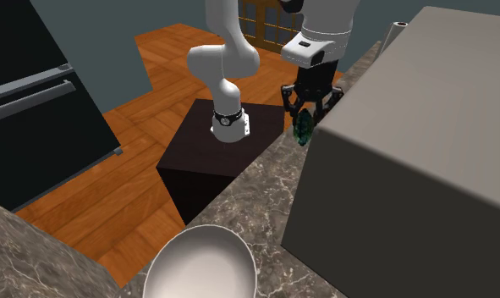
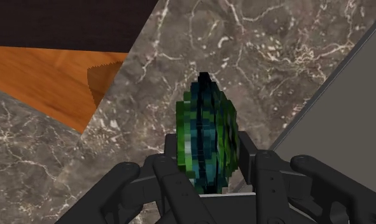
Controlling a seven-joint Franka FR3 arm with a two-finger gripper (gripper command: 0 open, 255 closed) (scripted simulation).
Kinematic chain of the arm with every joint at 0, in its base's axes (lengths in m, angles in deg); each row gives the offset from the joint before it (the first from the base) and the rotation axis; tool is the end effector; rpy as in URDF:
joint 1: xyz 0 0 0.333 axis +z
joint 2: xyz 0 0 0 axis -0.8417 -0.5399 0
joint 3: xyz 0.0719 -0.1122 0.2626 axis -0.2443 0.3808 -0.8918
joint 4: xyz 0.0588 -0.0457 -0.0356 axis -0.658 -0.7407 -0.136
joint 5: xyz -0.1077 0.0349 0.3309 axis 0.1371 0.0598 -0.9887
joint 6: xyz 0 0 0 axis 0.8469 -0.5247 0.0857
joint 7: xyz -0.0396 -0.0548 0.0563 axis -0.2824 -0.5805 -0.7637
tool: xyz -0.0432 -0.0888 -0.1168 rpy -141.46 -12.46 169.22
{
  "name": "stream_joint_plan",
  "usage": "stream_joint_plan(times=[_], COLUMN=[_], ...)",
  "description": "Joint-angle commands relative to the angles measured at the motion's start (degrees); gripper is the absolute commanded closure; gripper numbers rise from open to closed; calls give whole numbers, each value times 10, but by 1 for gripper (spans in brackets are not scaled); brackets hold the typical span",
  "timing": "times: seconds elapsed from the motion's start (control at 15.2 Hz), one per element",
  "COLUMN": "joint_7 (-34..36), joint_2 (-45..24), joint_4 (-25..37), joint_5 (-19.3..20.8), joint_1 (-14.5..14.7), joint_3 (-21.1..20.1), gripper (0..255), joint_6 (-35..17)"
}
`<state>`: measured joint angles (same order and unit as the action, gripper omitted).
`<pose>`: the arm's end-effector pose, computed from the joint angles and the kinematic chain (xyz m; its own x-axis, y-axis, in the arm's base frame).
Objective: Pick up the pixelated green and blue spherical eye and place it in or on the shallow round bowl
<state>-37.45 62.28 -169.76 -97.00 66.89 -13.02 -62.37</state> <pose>0.2523 0.2599 0.4330 0.9968 0.0750 0.0261 0.0750 -0.9972 -0.0008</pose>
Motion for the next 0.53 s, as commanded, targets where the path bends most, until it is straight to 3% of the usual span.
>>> stream_joint_plan(times=[0.0, 0.46], joint_7=[1, 3], joint_2=[4, 7], joint_4=[14, 64], joint_5=[3, 12], joint_1=[0, -4], joint_3=[4, 18], gripper=[255, 255], joint_6=[18, 72])
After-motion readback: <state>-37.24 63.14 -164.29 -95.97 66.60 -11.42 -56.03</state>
